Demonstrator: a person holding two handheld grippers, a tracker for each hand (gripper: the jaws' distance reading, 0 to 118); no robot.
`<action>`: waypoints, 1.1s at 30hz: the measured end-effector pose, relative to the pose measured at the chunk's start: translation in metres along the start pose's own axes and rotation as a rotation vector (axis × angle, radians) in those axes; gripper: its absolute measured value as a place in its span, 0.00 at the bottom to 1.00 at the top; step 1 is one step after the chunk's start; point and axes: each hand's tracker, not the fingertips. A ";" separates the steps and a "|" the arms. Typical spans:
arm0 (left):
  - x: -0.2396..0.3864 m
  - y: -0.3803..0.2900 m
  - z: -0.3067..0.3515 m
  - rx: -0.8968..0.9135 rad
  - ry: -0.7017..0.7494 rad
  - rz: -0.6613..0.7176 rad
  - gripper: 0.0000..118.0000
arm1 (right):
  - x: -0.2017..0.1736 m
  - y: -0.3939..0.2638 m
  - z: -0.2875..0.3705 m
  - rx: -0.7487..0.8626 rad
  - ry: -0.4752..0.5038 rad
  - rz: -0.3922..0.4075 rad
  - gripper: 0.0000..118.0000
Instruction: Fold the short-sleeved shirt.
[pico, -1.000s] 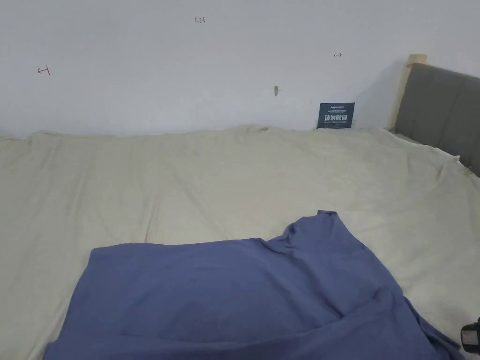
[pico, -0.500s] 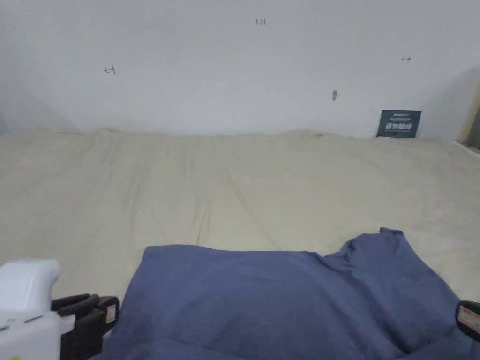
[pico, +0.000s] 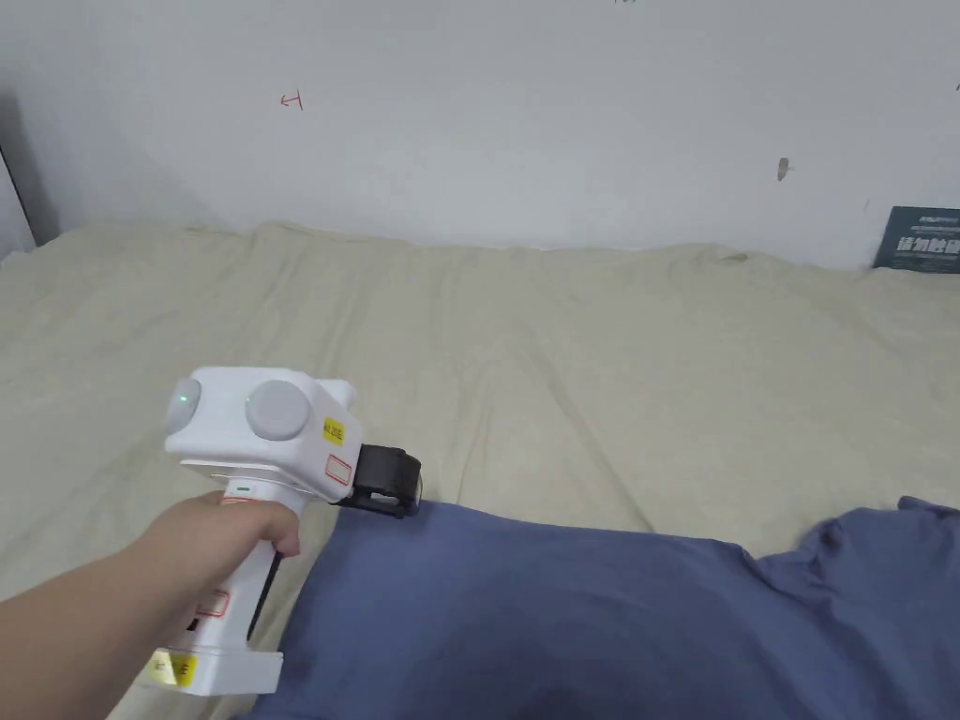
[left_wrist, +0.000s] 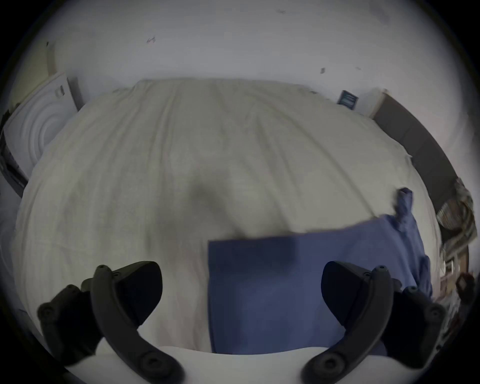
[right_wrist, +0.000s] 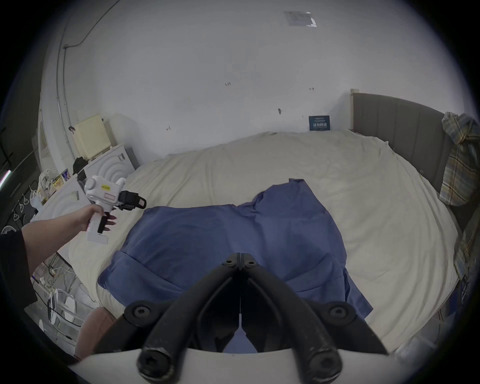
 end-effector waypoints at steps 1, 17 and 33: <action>-0.003 0.004 -0.012 -0.009 0.015 -0.003 1.00 | 0.003 0.000 -0.001 -0.004 -0.002 -0.009 0.00; 0.024 -0.003 -0.029 -0.023 0.002 -0.201 0.19 | 0.016 -0.017 -0.048 -0.114 -0.019 -0.039 0.00; 0.029 0.004 0.010 0.026 -0.018 -0.234 0.05 | 0.116 0.172 -0.219 -0.157 -0.032 -0.162 0.95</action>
